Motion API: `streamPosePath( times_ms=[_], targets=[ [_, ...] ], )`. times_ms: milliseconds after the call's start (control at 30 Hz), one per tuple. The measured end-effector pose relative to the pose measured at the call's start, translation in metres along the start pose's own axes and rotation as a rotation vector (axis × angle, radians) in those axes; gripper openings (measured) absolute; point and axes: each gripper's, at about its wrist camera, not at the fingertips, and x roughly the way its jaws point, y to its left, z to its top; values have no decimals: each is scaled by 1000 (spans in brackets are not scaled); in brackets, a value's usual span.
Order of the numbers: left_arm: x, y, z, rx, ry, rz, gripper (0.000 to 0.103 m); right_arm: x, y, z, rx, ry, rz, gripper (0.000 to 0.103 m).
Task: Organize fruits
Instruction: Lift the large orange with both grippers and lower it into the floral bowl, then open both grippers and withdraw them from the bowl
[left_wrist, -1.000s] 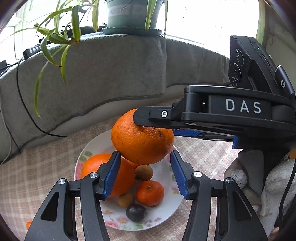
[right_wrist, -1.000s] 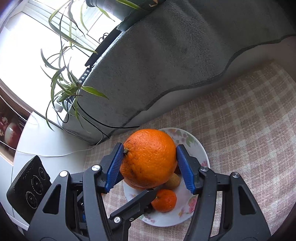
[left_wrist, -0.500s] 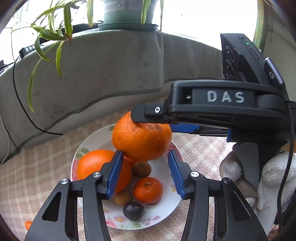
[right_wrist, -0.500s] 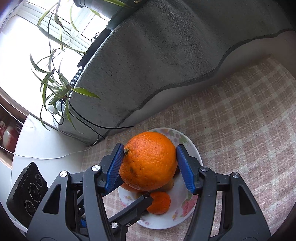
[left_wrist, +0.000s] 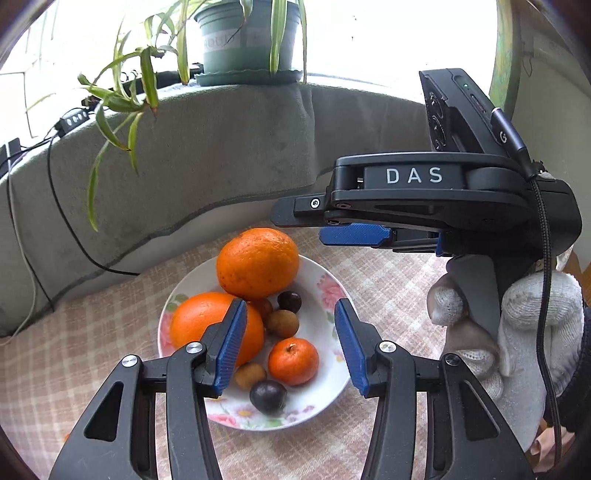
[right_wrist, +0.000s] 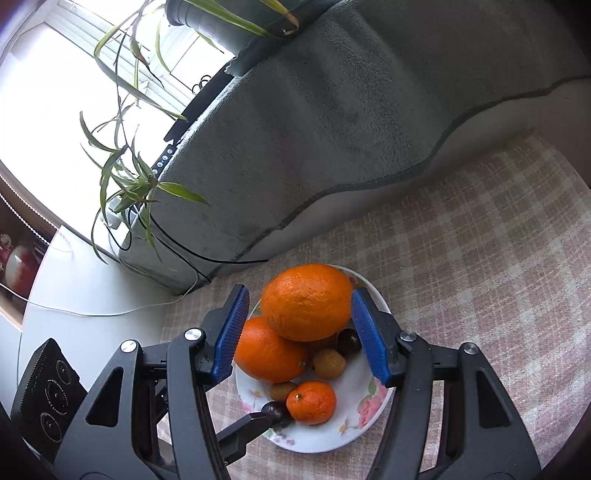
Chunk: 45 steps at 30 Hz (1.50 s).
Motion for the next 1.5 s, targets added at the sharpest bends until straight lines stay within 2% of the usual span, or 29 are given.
streamPosePath(
  times_ms=[300,367,400,600,900,1000,1100,1267,1333,1500],
  targets=[
    [-19,2,1,-4,-30,8,49,-4,3,-12,-13,8,-26,62],
    [-22,3,-1,-8,-34,7,49,-6,4,-15,-25,8,-40,67],
    [-24,4,-2,-12,-36,5,50,-8,5,-16,-31,4,-46,72],
    [-36,5,-8,-25,-59,12,63,-23,13,-23,-107,-41,-105,80],
    [-56,19,-22,-66,-89,50,70,-38,31,-43,-216,-72,-149,82],
    [-65,25,-28,-80,-95,69,72,-43,36,-51,-237,-96,-151,92],
    [-73,31,-36,-95,-102,90,73,-48,43,-59,-263,-119,-154,92],
    [-90,47,-54,-148,-99,137,77,-55,54,-69,-278,-160,-105,93],
    [-99,53,-63,-162,-101,158,77,-57,62,-74,-299,-169,-91,103],
    [-123,72,-89,-218,-107,217,77,-58,84,-86,-372,-158,-77,103]
  ],
)
